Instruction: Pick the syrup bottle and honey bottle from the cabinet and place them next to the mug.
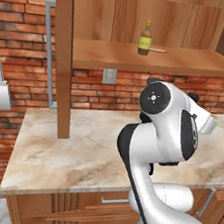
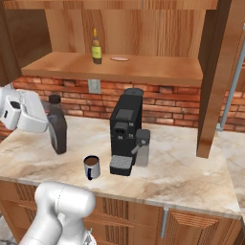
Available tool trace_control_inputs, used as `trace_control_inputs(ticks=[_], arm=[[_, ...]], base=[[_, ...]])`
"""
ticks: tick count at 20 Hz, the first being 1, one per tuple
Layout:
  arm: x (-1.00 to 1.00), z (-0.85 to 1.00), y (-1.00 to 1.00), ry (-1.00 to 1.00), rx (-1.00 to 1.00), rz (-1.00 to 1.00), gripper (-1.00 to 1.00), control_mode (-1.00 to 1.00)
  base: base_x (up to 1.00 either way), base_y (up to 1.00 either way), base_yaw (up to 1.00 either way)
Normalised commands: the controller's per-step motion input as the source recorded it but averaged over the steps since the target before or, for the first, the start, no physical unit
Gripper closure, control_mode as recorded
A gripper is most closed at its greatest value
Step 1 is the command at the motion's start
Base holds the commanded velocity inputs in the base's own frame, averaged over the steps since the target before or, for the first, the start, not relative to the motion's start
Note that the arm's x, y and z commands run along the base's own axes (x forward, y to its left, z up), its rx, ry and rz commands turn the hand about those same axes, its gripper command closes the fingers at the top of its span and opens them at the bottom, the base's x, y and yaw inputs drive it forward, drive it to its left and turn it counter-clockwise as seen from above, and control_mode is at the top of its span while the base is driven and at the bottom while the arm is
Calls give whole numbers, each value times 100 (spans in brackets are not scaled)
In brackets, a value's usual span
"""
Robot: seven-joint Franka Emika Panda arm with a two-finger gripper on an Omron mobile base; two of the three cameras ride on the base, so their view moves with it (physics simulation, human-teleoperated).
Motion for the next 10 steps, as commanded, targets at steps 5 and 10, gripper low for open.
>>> trace_control_inputs(ticks=[5, 10], arm=[[14, -14, 12, 4, -4, 0, 100, -100], [6, -17, 1, 0, -4, 0, 100, -100]], base=[[0, 0, 0], [0, 0, 0]])
